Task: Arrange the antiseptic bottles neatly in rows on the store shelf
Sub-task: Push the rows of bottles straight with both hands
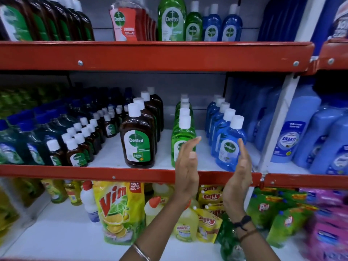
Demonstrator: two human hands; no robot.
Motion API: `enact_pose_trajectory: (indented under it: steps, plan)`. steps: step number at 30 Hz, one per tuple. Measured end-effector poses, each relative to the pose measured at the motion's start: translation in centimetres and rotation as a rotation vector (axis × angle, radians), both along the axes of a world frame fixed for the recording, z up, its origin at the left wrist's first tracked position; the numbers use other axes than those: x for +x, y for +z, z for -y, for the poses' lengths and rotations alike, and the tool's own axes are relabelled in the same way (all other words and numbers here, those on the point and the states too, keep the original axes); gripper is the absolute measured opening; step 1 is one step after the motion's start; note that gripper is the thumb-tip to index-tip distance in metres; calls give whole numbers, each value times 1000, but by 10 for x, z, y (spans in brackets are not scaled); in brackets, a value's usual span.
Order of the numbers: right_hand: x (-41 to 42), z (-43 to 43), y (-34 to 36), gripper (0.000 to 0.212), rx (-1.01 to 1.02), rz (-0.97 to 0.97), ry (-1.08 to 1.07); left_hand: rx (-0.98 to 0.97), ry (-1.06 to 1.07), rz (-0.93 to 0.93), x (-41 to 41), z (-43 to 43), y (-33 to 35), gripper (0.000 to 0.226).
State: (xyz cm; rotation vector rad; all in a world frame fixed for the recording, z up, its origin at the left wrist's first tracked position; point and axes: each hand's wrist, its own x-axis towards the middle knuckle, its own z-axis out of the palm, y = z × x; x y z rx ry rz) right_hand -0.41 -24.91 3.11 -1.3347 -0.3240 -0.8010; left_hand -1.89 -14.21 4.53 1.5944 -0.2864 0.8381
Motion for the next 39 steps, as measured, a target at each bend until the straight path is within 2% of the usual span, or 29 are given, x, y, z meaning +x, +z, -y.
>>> enact_pose_trajectory:
  steps: [3,6,9,12,14,16,18,20,22,24,29,34,39]
  plan:
    - [8,20,-3,55,-16,-159,-48,-29,-88,-203,14,30,6,54]
    - [13,32,1,58,-47,-266,89,-92,-118,-354,33,48,13,70]
    - [17,41,5,56,-50,-304,222,-90,-148,-424,45,58,19,76]
    - [22,51,6,64,-71,-331,284,-133,-195,-431,47,60,18,68]
    - [25,58,7,77,-80,-343,332,-128,-186,-416,45,59,16,68]
    - [31,65,10,99,-100,-362,383,-140,-182,-402,44,56,13,76]
    - [37,70,13,108,-115,-374,423,-130,-166,-393,41,54,10,77]
    - [42,73,14,100,-107,-381,455,-108,-134,-389,39,53,7,74]
    - [45,74,13,82,-92,-390,466,-100,-113,-387,36,53,6,73]
    - [46,74,11,75,-87,-398,469,-106,-103,-394,35,53,7,73]
    - [47,75,13,76,-70,-404,479,-98,-91,-410,30,54,11,67]
    - [48,75,14,78,-73,-410,465,-94,-106,-418,27,52,14,76]
    - [50,74,16,72,-50,-420,431,-35,-104,-416,23,50,14,65]
